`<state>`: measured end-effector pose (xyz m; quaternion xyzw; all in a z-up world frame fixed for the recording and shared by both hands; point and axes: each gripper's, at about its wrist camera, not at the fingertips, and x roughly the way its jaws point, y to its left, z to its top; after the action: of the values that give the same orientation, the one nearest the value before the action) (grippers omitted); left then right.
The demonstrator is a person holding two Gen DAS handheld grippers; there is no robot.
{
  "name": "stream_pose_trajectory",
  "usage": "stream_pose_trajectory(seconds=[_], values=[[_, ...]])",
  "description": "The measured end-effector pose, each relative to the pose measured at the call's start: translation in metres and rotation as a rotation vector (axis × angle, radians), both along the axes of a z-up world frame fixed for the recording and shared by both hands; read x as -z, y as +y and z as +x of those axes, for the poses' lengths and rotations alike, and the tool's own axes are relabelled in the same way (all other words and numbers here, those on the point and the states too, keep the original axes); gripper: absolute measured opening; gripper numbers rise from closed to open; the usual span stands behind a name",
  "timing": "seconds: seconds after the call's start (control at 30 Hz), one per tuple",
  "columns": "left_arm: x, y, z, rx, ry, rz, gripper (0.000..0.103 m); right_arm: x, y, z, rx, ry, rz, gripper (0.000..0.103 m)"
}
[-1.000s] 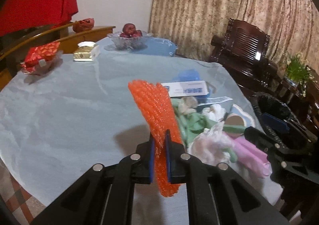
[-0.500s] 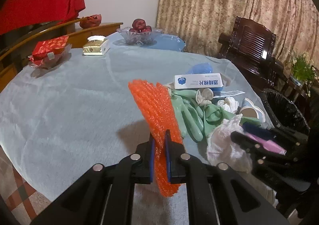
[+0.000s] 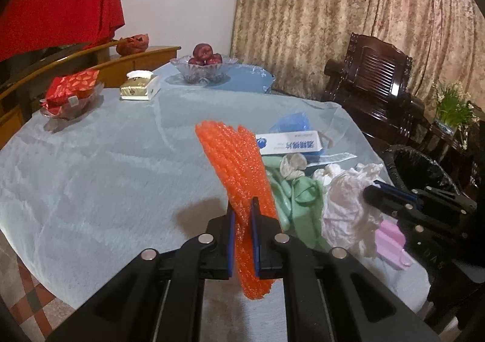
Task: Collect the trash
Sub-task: 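Carry both items over the black trash bin and open both tools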
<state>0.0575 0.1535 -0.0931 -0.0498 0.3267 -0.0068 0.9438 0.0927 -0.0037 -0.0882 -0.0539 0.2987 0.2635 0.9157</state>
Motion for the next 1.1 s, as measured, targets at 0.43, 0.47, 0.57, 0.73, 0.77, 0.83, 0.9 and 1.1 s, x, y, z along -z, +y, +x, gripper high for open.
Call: stream_pose_trajectory(seconds=[0.43, 0.47, 0.57, 0.73, 0.77, 0.83, 0.9, 1.1], values=[[-0.040, -0.054, 0.012, 0.118, -0.079, 0.007, 0.009, -0.050, -0.071, 0.001, 0.145, -0.116, 0.042, 0.007], [-0.043, -0.060, 0.014, 0.133, -0.084, 0.001, 0.009, -0.053, -0.077, 0.001, 0.159, -0.123, 0.041, 0.007], [-0.047, -0.079, 0.020, 0.175, -0.094, -0.005, 0.009, -0.059, -0.098, 0.002, 0.202, -0.138, 0.040, 0.007], [-0.051, -0.114, 0.034, 0.249, -0.102, -0.024, 0.009, -0.066, -0.138, 0.004, 0.283, -0.154, 0.040, 0.007], [-0.053, -0.124, 0.037, 0.269, -0.105, -0.027, 0.009, -0.067, -0.148, 0.004, 0.302, -0.157, 0.039, 0.007], [-0.055, -0.144, 0.045, 0.308, -0.113, -0.028, 0.009, -0.068, -0.166, 0.005, 0.340, -0.161, 0.036, 0.007], [-0.057, -0.159, 0.053, 0.340, -0.119, -0.032, 0.009, -0.068, -0.184, 0.005, 0.377, -0.166, 0.032, 0.007], [-0.061, -0.217, 0.074, 0.444, -0.130, -0.058, 0.009, -0.064, -0.236, 0.007, 0.488, -0.168, 0.009, 0.007]])
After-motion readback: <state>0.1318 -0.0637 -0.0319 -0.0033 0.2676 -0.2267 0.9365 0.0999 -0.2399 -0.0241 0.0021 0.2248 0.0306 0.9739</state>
